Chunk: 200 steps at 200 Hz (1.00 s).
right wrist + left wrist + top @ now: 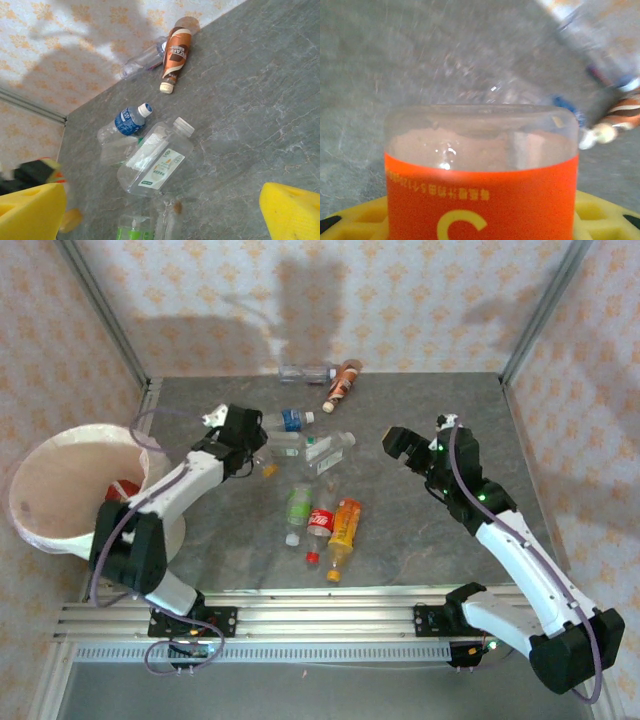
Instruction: Put the plastic bottles in the bin
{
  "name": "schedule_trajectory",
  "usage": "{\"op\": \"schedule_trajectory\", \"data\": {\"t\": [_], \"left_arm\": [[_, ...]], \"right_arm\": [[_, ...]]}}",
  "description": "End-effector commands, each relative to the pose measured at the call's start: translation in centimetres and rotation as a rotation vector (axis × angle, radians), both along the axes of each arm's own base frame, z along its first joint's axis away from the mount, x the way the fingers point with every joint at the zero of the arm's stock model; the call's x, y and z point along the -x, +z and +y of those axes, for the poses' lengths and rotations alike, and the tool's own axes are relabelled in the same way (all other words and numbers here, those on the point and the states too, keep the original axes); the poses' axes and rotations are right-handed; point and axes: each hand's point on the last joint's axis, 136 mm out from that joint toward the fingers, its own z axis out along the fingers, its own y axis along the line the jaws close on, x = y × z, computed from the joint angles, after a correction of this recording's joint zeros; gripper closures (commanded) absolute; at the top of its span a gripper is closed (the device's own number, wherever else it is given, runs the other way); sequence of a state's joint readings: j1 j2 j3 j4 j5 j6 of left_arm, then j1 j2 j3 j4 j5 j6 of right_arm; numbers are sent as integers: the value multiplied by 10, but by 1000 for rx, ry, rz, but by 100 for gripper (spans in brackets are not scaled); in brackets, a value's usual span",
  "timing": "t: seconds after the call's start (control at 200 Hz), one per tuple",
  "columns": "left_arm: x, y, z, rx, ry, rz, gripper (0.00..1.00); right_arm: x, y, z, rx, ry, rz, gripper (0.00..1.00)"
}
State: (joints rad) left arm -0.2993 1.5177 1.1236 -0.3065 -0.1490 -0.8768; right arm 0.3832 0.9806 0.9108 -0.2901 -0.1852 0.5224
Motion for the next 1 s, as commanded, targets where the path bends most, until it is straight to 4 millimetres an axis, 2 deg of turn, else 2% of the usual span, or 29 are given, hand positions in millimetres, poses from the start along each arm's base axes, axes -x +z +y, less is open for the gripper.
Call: {"op": "schedule_trajectory", "data": {"t": [0.0, 0.12, 0.27, 0.36, 0.435, 0.535, 0.66, 0.791, 0.921, 0.996], "left_arm": [[15, 50, 9, -96, -47, -39, 58], [29, 118, 11, -133, -101, -126, 58], [54, 193, 31, -240, -104, -207, 59], [74, 224, 45, -316, -98, -206, 59], [95, 244, 67, -404, -39, -195, 59], [125, 263, 105, -564, 106, -168, 59], [160, 278, 139, -683, 257, -154, 59], [199, 294, 173, -826, 471, -142, 57], [208, 294, 181, -867, 496, -117, 56], [213, 290, 193, -912, 554, -54, 56]], "right_arm": [[-10, 12, -2, -27, -38, -62, 1], [-17, 13, -1, -39, -50, -74, 1], [-23, 14, 2, -59, -57, -75, 1], [-23, 14, 3, -64, -55, -72, 1], [-24, 13, 3, -67, -57, -70, 1], [-25, 14, 3, -76, -62, -76, 1], [-31, 15, 6, -92, -63, -77, 1], [-37, 7, 14, -96, -40, -39, 1], [-40, 1, 22, -100, -13, 11, 1], [-41, -2, 23, -109, -14, 26, 1]]}}
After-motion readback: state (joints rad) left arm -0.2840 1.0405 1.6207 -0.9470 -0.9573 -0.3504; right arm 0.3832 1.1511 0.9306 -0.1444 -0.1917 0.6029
